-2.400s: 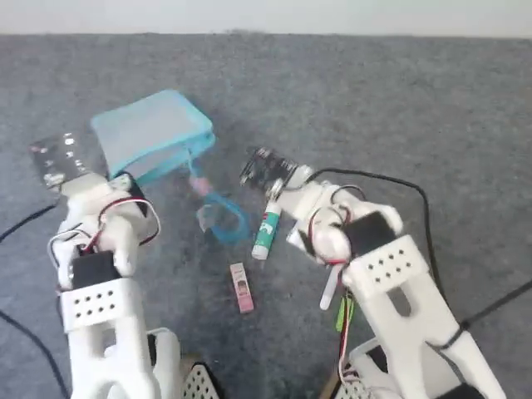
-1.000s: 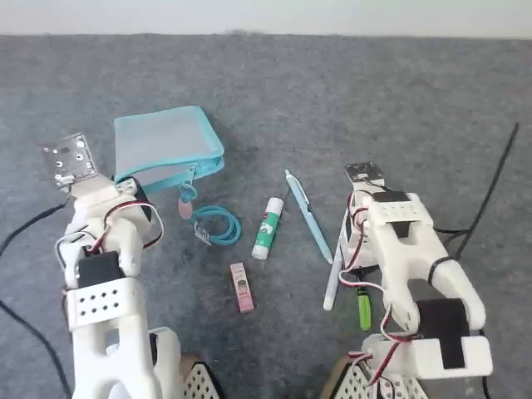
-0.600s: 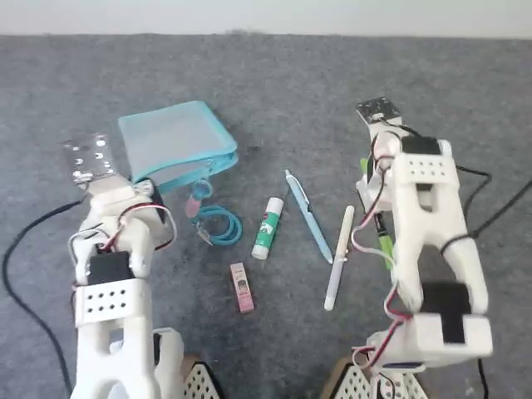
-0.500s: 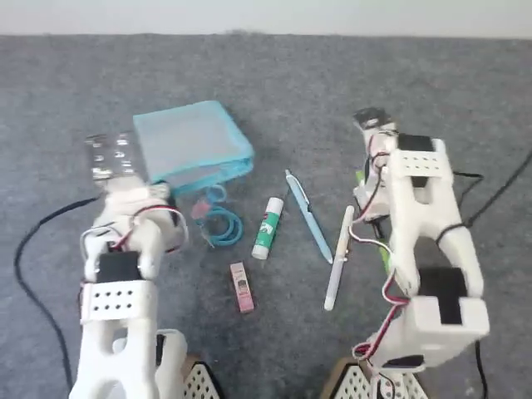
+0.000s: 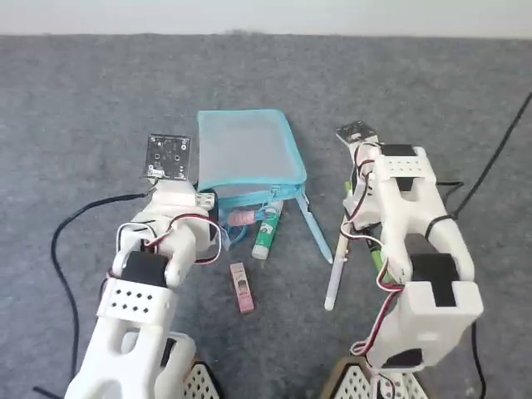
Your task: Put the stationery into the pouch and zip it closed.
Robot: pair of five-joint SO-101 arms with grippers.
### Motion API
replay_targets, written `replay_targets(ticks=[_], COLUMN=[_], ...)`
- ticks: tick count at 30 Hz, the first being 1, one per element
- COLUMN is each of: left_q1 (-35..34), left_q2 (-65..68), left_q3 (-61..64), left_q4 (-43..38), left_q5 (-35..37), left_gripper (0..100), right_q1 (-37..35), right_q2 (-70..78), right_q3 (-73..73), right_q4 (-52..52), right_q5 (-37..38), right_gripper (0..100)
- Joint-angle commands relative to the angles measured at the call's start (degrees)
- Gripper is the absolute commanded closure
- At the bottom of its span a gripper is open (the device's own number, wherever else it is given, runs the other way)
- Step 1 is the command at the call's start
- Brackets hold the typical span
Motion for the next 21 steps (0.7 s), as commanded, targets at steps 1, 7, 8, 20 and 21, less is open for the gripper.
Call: replay_targets(ticks=[1,7,8,20,21], left_q1=[0.5,-6.1,-6.5,-6.7,-6.8], left_q2=[-0.5,-0.6,-0.6,-0.5,-0.5], left_q3=[-1.6,0.0,0.0,0.0,0.0], left_q4=[-1.1,-3.9,-3.9,-3.6,-3.6], left_q5=[2.7,3.3,3.3,3.1,3.1], left_gripper=[99,99,99,99,99], right_q1=[0.0,1.6,1.7,1.3,1.5], right_q2=[-1.6,-5.4,-6.4,-16.8,-16.7], right_q3=[-0.4,-0.4,-0.4,19.4,21.0], right_q4=[2.9,6.0,6.5,-2.5,-4.0], right_q5=[0.8,0.3,-0.5,-0.6,-0.9], right_gripper=[85.1,84.7,84.7,84.7,84.9])
